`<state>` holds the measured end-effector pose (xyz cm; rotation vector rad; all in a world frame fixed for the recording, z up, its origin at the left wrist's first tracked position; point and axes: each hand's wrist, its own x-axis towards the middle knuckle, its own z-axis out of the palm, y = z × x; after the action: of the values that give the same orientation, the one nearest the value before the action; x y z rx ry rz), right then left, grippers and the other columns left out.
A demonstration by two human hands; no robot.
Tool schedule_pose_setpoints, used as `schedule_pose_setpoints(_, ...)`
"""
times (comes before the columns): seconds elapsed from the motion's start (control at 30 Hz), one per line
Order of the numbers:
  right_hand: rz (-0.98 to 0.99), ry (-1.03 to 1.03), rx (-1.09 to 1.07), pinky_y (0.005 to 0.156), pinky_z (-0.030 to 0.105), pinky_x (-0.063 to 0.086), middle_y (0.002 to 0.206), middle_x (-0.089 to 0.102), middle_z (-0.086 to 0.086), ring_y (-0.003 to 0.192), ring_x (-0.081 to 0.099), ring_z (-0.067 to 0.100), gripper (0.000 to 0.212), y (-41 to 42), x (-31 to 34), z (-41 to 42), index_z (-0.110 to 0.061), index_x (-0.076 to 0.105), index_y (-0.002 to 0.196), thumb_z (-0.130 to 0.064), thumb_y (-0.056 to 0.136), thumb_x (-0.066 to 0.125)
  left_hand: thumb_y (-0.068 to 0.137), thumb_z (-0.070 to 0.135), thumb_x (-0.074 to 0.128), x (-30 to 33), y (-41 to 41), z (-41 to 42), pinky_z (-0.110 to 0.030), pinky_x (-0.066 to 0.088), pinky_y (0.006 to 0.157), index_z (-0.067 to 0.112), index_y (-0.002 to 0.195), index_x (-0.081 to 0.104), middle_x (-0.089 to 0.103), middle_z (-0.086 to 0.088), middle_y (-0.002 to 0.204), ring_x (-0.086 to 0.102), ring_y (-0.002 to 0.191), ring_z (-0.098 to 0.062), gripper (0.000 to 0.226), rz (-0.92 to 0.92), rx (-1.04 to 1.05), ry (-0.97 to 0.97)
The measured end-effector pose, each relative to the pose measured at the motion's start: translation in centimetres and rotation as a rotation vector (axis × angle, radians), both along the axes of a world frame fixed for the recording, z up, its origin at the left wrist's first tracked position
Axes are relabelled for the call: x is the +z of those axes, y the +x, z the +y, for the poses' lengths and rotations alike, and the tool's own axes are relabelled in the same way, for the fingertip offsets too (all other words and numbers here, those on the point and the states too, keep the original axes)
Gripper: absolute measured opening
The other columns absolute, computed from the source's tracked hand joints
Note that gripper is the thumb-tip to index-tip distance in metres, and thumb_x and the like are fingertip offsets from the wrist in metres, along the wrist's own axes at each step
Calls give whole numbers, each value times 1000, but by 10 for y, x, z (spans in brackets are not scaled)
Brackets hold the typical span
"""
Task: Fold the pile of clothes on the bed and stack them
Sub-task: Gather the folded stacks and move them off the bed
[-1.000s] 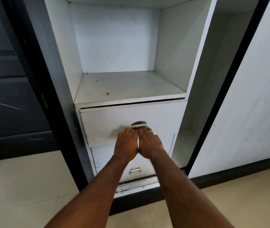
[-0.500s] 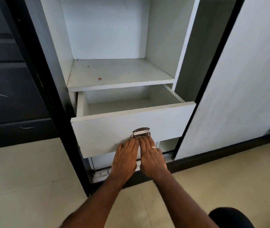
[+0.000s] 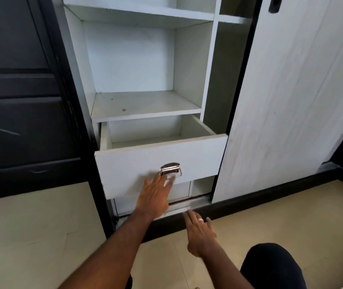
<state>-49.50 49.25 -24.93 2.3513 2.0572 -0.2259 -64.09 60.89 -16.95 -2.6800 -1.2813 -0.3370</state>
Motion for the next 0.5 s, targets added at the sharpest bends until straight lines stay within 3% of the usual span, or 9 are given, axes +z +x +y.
schedule_pose_setpoints(0.07, 71, 59, -28, 127, 51, 1, 163, -26, 0, 157, -10, 23, 93, 0, 7, 2, -18, -12, 161, -13, 94, 52, 91, 15, 51, 1, -4, 1, -46, 29, 110, 16, 161, 9, 30, -7, 160, 29, 142, -26, 81, 27, 22, -31)
schedule_pose_setpoints(0.17, 115, 273, 1, 127, 48, -6, 159, -38, 0, 153, -26, 20, 94, -9, 39, 28, -19, -25, 157, -9, 94, 44, 90, 14, 52, 4, -1, -4, -43, 30, 107, 16, 157, 22, 35, -3, 157, 32, 139, -23, 73, -11, 63, -48)
schedule_pose_setpoints(0.27, -7, 305, 107, 124, 48, -14, 160, -40, 1, 149, -35, 18, 93, -10, 71, 54, -17, -28, 156, -13, 96, 43, 86, 14, 60, 13, 6, -8, -40, 31, 106, 20, 151, 32, 41, 1, 152, 36, 136, -20, 71, -93, 81, -99)
schedule_pose_setpoints(0.37, -72, 219, 203, 124, 49, -9, 166, -27, -1, 156, -17, 20, 95, -6, 85, 70, -16, -14, 161, -20, 96, 55, 85, 20, 67, 14, 5, -17, -40, 32, 106, 22, 151, 33, 40, 2, 153, 35, 137, -20, 74, -108, 104, -131)
schedule_pose_setpoints(0.5, 4, 255, 214, 126, 49, 18, 171, 0, 3, 156, 17, 24, 90, -4, 86, 56, -16, 12, 162, -16, 90, 67, 86, 22, 67, 8, 4, -34, -37, 33, 100, 24, 148, 35, 42, 4, 150, 38, 130, -18, 70, -152, 98, -118)
